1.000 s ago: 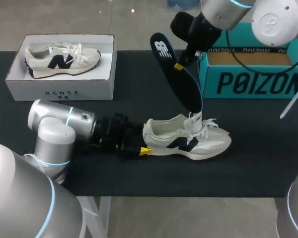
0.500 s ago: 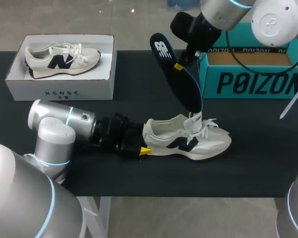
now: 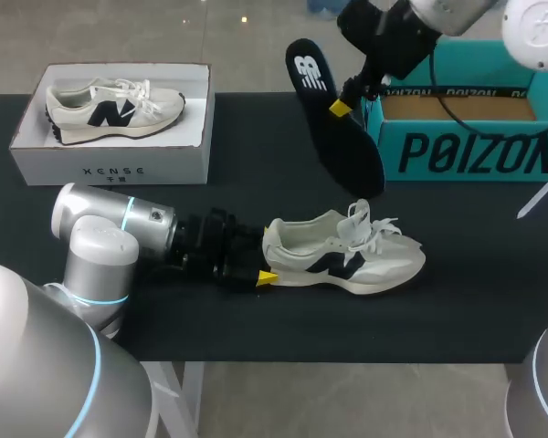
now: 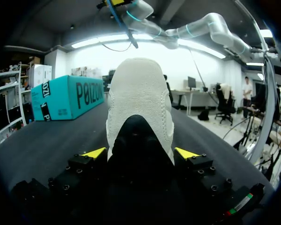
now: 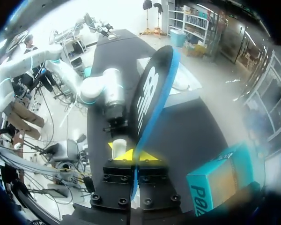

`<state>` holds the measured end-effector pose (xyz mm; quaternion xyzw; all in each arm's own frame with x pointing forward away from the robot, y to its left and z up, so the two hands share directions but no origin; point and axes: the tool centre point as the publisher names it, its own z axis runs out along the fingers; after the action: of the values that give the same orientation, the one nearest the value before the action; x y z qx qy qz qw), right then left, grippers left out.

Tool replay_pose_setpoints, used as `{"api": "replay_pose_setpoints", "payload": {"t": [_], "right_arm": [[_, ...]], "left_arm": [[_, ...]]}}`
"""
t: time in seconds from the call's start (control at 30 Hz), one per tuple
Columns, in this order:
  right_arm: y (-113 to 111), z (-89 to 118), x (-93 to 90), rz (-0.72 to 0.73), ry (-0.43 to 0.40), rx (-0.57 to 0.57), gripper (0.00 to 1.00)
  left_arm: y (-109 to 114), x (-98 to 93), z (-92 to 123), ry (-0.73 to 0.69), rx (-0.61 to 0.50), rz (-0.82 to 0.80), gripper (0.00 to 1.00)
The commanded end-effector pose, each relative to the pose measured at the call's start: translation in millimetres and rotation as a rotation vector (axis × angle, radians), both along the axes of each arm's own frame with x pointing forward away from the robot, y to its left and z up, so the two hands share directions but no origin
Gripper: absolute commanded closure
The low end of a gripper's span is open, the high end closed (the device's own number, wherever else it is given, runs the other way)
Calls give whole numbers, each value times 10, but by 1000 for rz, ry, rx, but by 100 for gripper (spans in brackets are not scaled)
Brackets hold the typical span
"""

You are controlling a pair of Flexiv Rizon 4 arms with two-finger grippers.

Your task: Take the shoe out of the shoebox, open the shoe tongue, remove and reinsert the insole, then place the shoe into the shoebox

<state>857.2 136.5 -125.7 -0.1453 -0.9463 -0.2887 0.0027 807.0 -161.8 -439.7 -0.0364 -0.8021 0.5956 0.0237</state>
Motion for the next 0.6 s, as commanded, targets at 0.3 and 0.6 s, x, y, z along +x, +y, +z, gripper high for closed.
{"api": "replay_pose_setpoints", "payload": {"t": [0.3,0.6], "right_arm": [[-139,638,-592,15,5,69,100],[-224,887,-971,26,-53,183,100]], "left_arm": [[-12,-6,-43,1,1,0,100],[-12,-6,-43,1,1,0,100]]}}
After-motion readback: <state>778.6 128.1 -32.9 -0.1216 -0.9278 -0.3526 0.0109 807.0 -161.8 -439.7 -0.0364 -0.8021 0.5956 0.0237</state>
